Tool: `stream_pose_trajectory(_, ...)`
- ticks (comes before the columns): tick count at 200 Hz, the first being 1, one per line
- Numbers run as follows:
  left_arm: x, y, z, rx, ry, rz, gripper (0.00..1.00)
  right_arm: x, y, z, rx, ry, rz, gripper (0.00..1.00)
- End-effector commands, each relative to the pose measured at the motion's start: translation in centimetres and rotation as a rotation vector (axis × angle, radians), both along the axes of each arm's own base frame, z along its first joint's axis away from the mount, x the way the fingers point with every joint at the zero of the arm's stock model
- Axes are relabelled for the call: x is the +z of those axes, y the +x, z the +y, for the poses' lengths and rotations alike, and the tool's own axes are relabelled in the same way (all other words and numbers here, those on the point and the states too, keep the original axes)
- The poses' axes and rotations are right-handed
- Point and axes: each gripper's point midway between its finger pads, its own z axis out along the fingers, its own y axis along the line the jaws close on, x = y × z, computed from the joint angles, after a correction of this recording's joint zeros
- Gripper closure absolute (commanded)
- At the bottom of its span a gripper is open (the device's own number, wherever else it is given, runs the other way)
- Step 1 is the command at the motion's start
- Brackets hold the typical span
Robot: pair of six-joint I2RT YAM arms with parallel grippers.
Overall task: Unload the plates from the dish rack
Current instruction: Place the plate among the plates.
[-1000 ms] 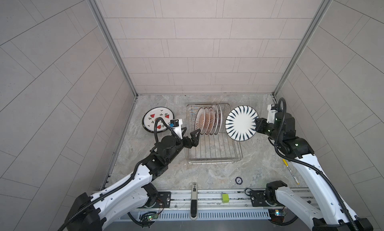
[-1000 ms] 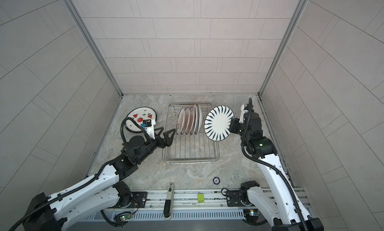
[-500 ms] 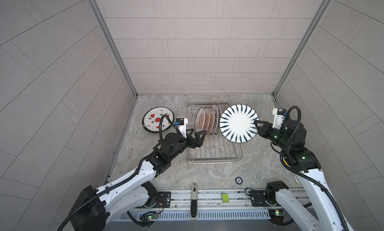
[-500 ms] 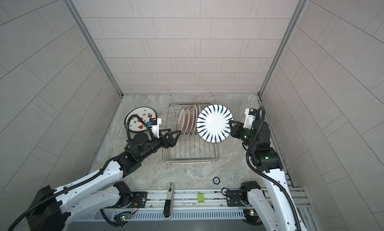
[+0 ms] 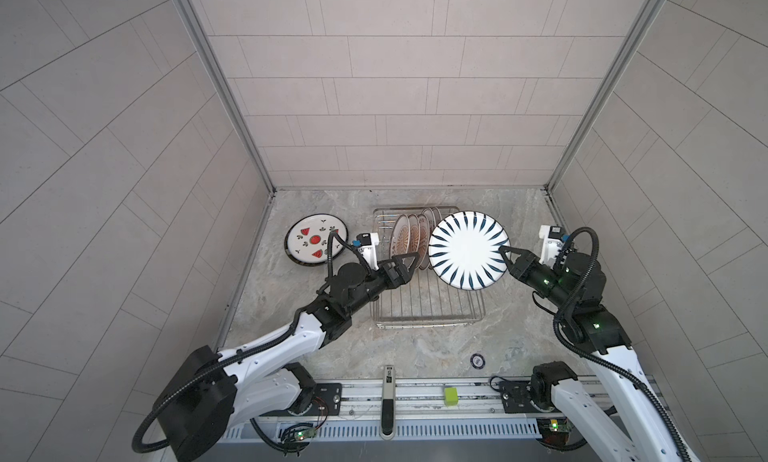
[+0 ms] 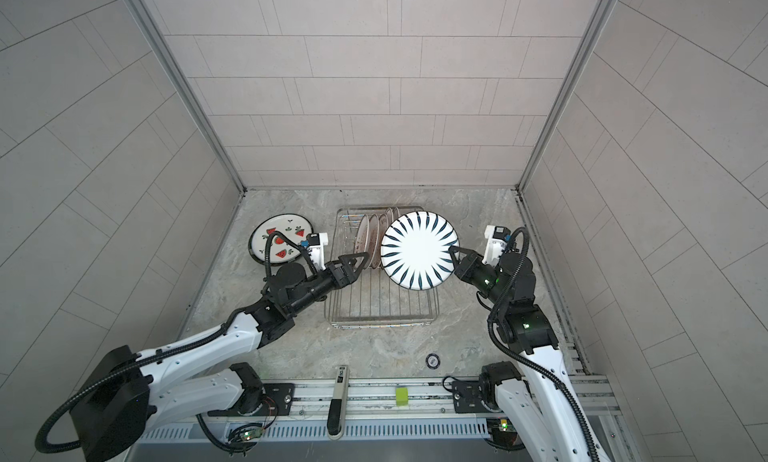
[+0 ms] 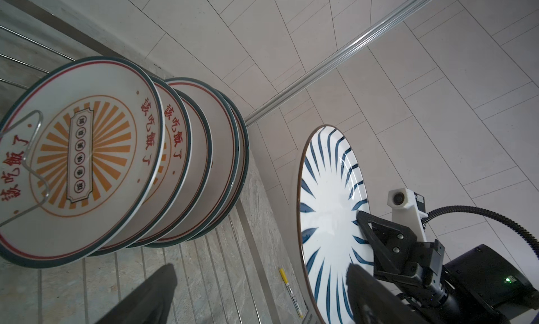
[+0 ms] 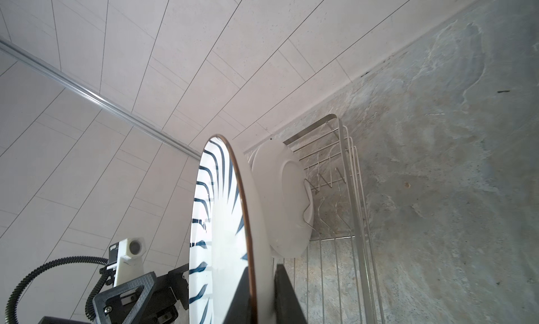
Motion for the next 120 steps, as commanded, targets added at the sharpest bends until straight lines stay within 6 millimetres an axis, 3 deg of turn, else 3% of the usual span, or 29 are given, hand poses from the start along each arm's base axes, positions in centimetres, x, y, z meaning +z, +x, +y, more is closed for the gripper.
stream_pose_trajectory(1, 2.5, -0.1, -0.6, -0.019, -0.095, -0.029, 0.08, 5.8, -0.5, 1.8, 0.048, 0.072, -0.201, 0.95)
stream_pose_trajectory(36, 2.6, -0.1, -0.8, -0.03, -0.122, -0.031, 0.15, 5.8, -0.3, 5.2, 0.123, 0.044, -0.21, 0.95)
stream_pose_trajectory(53, 2.5, -0.2, -0.7, -0.03, -0.123, -0.028, 0.24, 5.6, 0.1, 6.3, 0.142, 0.048, -0.208, 0.96)
stream_pose_trajectory(90, 2.4, -0.8, -0.5, -0.043, -0.127, -0.022, 0.5, 5.3, 1.2, 7.2, 0.155, 0.061, -0.196, 0.96)
stream_pose_trajectory(120, 1.7, -1.0, -0.2, -0.037, -0.113, -0.002, 0.62, 5.1, 1.6, 7.1, 0.137, 0.056, -0.192, 0.96)
